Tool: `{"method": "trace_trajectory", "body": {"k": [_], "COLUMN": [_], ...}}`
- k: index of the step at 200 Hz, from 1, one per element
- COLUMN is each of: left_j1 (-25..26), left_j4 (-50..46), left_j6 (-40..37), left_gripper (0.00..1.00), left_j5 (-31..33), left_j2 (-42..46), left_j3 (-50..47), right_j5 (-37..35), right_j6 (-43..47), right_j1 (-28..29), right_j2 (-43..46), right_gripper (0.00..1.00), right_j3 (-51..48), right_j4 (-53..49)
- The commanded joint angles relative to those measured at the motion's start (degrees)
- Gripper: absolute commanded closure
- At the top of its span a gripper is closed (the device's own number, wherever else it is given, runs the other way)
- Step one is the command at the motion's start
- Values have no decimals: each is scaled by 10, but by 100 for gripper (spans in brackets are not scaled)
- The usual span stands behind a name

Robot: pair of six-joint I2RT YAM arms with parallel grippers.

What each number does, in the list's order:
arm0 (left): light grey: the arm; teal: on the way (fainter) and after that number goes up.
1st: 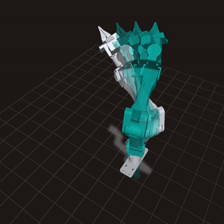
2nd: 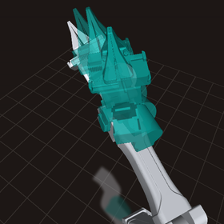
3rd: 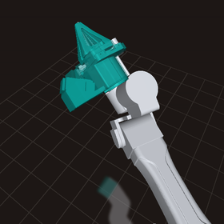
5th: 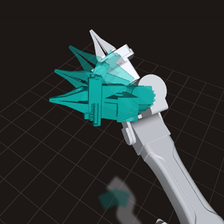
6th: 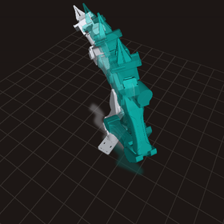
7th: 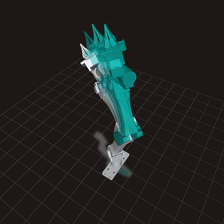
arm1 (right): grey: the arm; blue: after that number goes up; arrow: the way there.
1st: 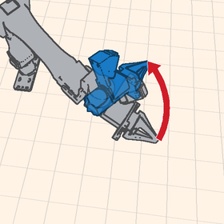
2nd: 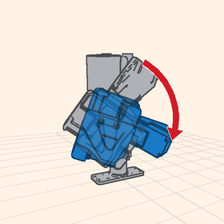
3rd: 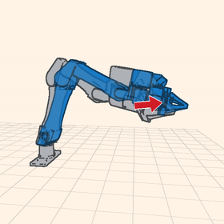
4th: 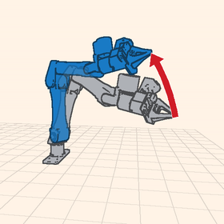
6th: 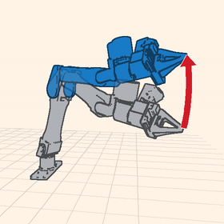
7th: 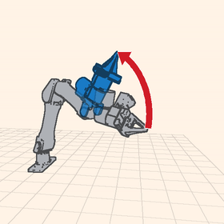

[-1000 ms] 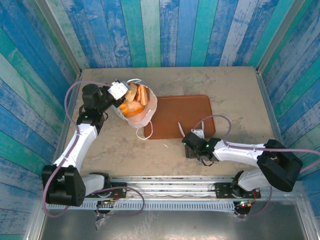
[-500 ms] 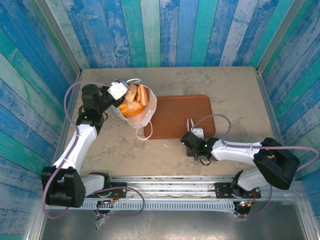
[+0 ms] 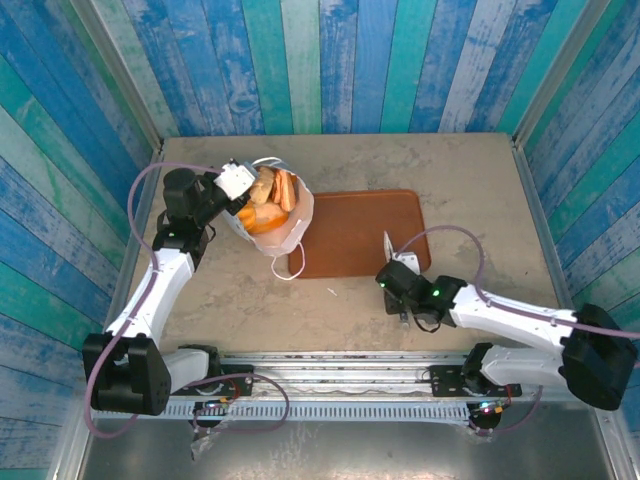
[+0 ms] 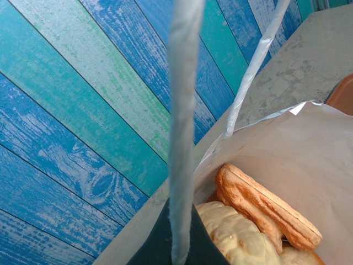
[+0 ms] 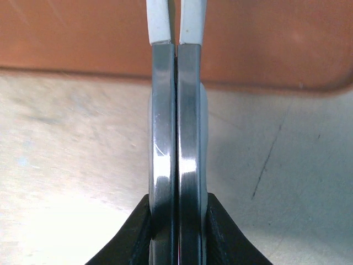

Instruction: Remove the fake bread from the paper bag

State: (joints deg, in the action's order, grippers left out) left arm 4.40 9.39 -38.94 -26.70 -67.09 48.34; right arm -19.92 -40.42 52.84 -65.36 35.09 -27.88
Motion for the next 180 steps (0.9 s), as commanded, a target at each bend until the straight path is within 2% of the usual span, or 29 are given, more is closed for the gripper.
{"method": "trace_trajectory", "body": {"k": [1, 21, 72, 97, 127, 180], "left_j1": [5, 5, 5, 5, 6, 6], "left_j4": [60, 66, 77, 84, 87, 94], "left_j6": [10, 12, 23, 29, 32, 36], "left_gripper": [100, 100, 100, 100, 100, 100], "left_j5": [-20, -20, -24, -24, -24, -21], "left_j2": [29, 29, 26, 25, 20, 21], "left_j3": [3, 0, -1, -5, -4, -4], "right_j5": [-1, 24, 184, 245, 280, 299], "right_j6": [49, 80, 127, 134, 141, 154], "right_j1": [-11, -27, -102, -126, -136, -140], "right_j2": [36, 63, 102, 99, 80, 45], "right_gripper": [88, 89, 85, 80, 76, 68], "right_j3": [40, 60, 77, 89, 110, 144], "right_j4": [-7, 1, 62, 79, 82, 72]}}
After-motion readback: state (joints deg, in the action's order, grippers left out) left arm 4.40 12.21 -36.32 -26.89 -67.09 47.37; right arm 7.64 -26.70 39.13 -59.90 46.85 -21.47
